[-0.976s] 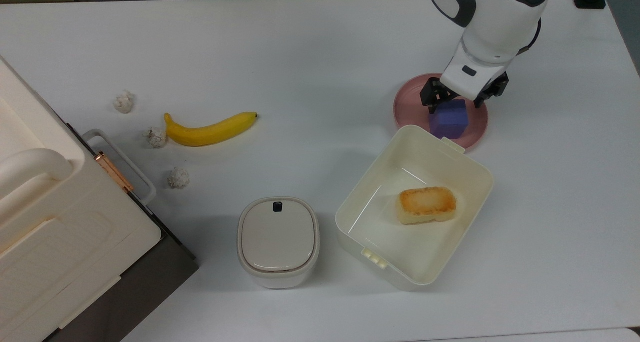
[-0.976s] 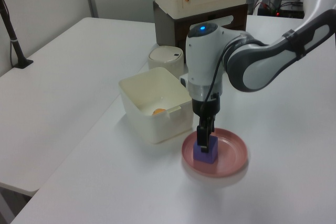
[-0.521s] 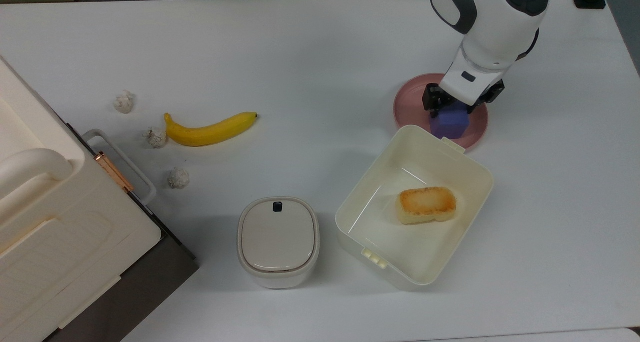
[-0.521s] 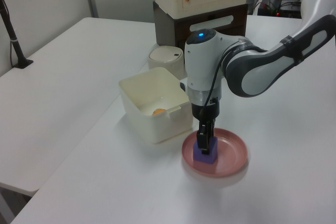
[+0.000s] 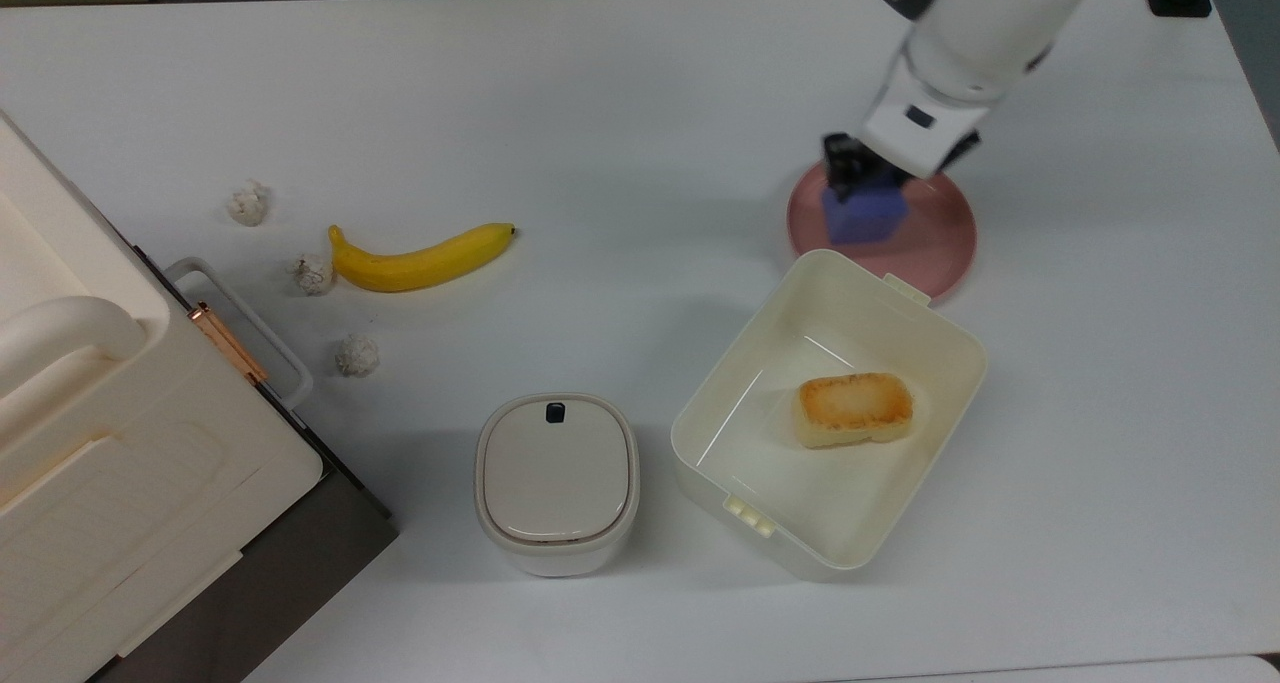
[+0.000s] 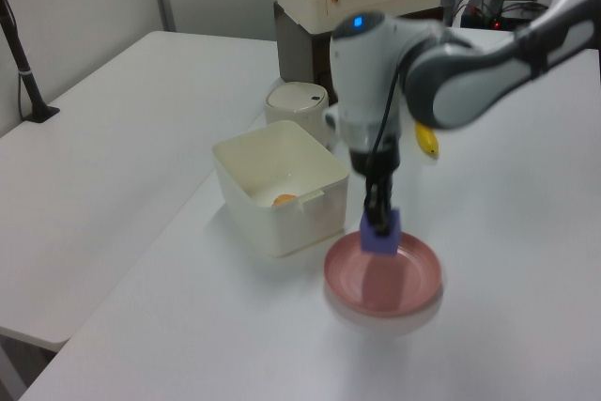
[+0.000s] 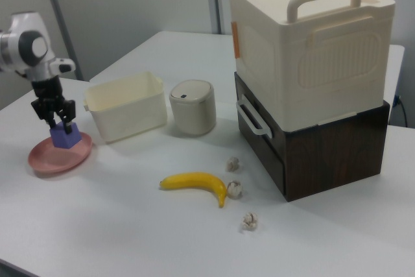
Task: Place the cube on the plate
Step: 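Carry the purple cube off the plate toward the banana and lower it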
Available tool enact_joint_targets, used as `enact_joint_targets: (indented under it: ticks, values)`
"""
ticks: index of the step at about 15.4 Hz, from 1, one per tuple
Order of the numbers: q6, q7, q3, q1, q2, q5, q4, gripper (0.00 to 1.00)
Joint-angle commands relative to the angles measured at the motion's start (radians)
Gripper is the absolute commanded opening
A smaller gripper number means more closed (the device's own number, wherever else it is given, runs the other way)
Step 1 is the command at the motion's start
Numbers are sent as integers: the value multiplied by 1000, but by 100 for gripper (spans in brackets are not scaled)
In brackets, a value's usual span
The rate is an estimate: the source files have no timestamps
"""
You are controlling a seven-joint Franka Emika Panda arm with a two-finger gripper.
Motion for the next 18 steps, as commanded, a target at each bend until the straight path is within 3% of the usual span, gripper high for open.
enact_joint_targets:
  ticks: [1, 5, 7, 10, 13, 14, 15, 16, 18]
  values:
    - [-117, -183, -5, -114, -62, -5, -37, 0]
    - [-103, -277, -5, -251, -53, -64, -88, 0]
    - [7, -277, -5, -302, -28, -91, -123, 0]
    - [81, -270, -5, -317, 6, -94, -125, 1]
    - [134, -235, -5, -317, 16, -94, -126, 8]
    - [142, -233, -5, -323, 19, -94, -126, 35]
    - [142, -236, -5, -334, 24, -98, -125, 52]
    - [142, -238, -5, -339, 24, -106, -125, 100]
    - [136, -242, -6, -340, 19, -107, -119, 100]
